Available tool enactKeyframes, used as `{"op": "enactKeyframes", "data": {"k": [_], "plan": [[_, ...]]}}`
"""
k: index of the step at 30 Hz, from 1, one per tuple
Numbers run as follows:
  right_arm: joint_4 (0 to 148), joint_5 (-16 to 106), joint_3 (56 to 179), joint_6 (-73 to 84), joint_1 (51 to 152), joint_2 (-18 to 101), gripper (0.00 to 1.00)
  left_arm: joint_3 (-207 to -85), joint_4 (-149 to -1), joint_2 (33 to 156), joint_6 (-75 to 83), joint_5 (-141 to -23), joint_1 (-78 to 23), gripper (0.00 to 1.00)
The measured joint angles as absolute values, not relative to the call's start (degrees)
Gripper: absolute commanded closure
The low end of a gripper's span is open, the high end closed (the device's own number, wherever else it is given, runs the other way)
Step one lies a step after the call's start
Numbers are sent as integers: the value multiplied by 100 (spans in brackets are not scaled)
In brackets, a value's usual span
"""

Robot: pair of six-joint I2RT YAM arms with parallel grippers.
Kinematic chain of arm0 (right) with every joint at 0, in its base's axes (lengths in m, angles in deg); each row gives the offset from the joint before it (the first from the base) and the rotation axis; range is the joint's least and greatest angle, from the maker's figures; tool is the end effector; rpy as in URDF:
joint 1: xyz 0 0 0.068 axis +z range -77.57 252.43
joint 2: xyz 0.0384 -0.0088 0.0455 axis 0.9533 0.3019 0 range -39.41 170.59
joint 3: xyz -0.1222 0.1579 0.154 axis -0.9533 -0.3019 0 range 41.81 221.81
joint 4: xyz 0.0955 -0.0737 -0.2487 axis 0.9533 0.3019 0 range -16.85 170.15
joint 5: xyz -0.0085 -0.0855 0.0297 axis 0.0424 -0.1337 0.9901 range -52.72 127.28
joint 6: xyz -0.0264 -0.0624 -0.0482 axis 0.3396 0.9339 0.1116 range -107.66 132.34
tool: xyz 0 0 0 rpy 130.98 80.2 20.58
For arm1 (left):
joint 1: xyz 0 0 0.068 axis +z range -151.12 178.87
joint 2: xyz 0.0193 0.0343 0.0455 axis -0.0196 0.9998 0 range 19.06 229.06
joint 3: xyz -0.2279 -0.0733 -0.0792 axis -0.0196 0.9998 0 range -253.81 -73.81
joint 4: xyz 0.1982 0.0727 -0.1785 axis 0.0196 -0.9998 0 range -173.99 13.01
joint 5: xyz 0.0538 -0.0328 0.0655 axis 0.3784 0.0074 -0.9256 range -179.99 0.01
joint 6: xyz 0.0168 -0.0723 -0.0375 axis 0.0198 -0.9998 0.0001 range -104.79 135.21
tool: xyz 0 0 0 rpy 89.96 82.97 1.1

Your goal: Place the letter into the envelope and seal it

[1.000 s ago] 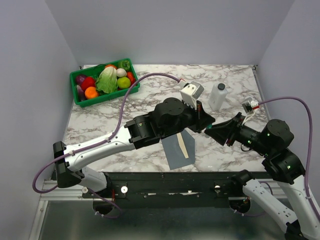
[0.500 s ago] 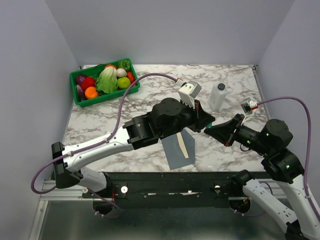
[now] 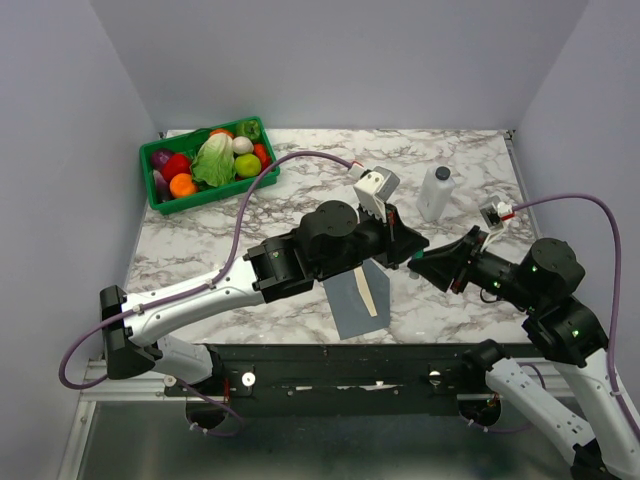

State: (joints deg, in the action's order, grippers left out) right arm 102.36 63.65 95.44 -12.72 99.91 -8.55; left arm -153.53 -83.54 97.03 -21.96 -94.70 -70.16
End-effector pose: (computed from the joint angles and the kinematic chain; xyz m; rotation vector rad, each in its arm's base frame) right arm 0.1335 0.1058 0.3786 -0.4036 1.7428 1.0602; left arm 0.1395 -0.3473 0.4064 0.4369 1.7835 -1.3039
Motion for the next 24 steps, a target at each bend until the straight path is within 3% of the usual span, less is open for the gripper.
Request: {"op": "enactKeyframes", "data": {"k": [15, 19, 20, 24], "plan": [[10182, 6367, 9544, -1309, 9991, -847, 64, -15346, -8336, 9703, -2255, -9380, -7014, 100], [10142, 6408, 9544, -1338, 9991, -823, 84, -15303, -8270, 9701, -2263, -9380, -7014, 100], [10147, 6417, 9544, -1320, 9991, -820, 94, -15287, -8262, 9699, -2263, -9380, -7014, 100], [10134, 6452, 9544, -1307, 9991, -818, 99, -15241, -8227, 9653, -2270, -9380, -7007, 100]]}}
